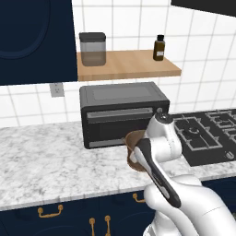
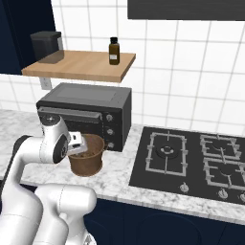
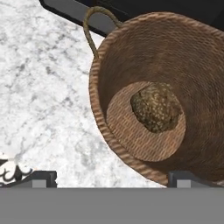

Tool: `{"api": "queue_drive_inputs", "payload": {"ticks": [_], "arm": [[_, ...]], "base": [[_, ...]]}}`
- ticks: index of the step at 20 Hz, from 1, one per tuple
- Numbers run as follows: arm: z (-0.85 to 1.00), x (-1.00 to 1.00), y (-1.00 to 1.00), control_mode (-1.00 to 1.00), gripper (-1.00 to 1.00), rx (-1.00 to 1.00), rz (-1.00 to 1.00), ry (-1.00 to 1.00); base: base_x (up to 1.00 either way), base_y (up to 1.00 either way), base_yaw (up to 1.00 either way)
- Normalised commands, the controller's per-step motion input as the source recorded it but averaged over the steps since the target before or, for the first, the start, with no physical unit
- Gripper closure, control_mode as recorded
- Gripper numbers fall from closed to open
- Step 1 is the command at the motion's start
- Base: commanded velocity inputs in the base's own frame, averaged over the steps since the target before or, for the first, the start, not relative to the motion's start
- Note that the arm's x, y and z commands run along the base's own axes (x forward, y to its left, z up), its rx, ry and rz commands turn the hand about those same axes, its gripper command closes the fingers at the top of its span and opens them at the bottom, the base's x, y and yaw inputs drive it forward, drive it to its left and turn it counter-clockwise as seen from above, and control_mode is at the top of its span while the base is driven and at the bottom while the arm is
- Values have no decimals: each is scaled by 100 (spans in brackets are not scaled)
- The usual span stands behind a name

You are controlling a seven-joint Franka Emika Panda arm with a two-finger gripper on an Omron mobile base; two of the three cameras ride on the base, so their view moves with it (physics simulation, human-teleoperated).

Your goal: Open the cabinet, pick up the bread from the cabinet and place it in the basket. Then move the basket to the dining counter.

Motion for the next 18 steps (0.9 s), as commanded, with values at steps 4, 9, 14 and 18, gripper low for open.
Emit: {"api": "queue_drive_inputs", "payload": {"ticks": [4, 9, 14, 18], "arm": [[0, 27, 12, -100, -100, -4, 2, 7], [1, 22, 0, -100, -100, -6, 6, 3], [-3, 14, 0, -100, -100, -10, 8, 7], [-33, 36, 0, -100, -100, -10, 10, 7]], "base": [[0, 0, 0], [0, 0, 0], [0, 0, 0], [0, 0, 0]]}}
